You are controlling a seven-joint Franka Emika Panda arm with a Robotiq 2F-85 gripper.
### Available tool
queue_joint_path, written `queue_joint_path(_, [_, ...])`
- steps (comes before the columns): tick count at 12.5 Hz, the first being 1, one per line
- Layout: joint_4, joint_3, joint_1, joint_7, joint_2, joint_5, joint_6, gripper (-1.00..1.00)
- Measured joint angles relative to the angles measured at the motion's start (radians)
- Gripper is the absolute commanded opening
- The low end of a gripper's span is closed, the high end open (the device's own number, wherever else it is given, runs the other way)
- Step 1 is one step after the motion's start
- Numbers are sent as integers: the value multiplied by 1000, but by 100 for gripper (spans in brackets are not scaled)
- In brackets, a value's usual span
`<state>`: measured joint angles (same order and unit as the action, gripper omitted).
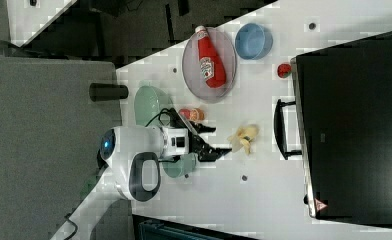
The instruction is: Pick banana from table and place on oven.
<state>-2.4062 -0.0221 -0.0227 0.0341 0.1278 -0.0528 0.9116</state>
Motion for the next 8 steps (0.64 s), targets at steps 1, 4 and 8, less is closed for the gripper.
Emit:
queue_joint_path(1, [-12, 1, 3, 0, 12, 5, 38, 100])
queue_joint_path(4, [-14, 11, -3, 0, 123, 27, 121, 100])
queue_joint_path(8, [-53, 2, 10, 1, 271, 24, 184, 43])
